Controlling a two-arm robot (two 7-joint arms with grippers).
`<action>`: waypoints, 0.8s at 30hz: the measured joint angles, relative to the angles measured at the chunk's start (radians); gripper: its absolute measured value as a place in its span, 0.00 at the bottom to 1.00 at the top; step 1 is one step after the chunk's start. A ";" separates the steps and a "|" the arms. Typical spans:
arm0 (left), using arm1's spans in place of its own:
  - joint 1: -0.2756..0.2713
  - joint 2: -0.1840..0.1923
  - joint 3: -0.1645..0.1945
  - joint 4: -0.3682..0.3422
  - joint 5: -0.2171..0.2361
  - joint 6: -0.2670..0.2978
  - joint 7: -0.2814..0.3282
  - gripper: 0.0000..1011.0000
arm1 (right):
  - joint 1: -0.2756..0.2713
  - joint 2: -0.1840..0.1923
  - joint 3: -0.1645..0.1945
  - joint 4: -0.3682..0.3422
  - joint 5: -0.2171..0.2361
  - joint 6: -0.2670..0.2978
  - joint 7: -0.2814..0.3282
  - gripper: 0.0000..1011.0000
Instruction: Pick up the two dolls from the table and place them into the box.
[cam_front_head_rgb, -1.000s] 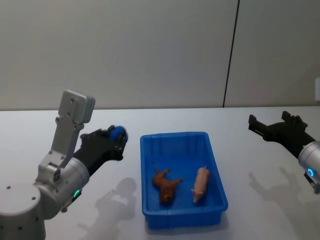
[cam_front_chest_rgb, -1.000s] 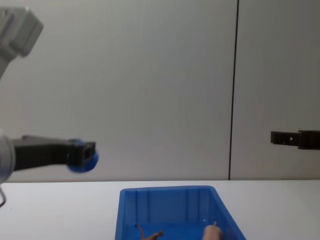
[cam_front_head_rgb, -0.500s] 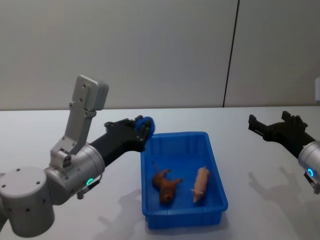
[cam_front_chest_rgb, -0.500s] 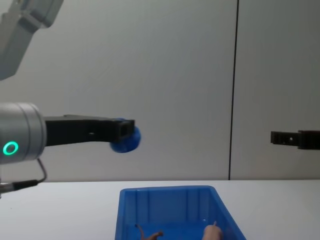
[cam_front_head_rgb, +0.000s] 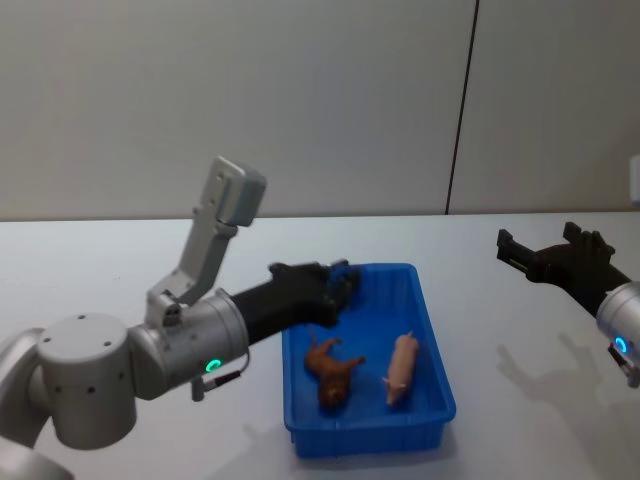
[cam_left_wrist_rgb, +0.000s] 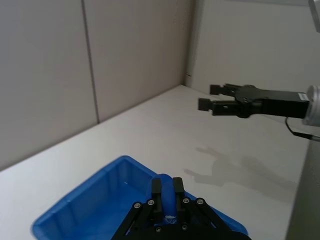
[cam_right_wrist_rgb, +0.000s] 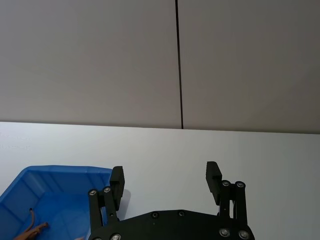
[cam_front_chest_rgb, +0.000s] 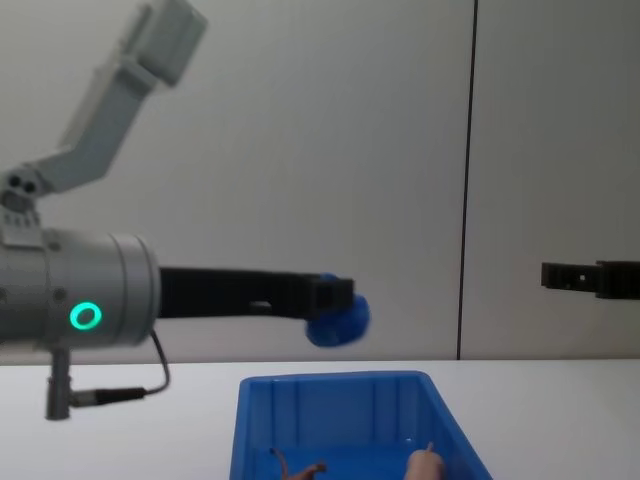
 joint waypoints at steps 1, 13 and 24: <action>-0.010 -0.006 0.005 0.017 0.003 0.009 -0.024 0.14 | 0.000 0.000 0.000 0.000 0.000 0.000 0.000 0.99; -0.090 -0.055 0.047 0.162 0.059 0.075 -0.189 0.25 | 0.000 0.000 0.000 0.000 0.000 0.000 0.000 0.99; -0.121 -0.074 0.064 0.219 0.083 0.097 -0.250 0.58 | 0.000 0.000 0.000 0.000 0.000 0.000 0.000 0.99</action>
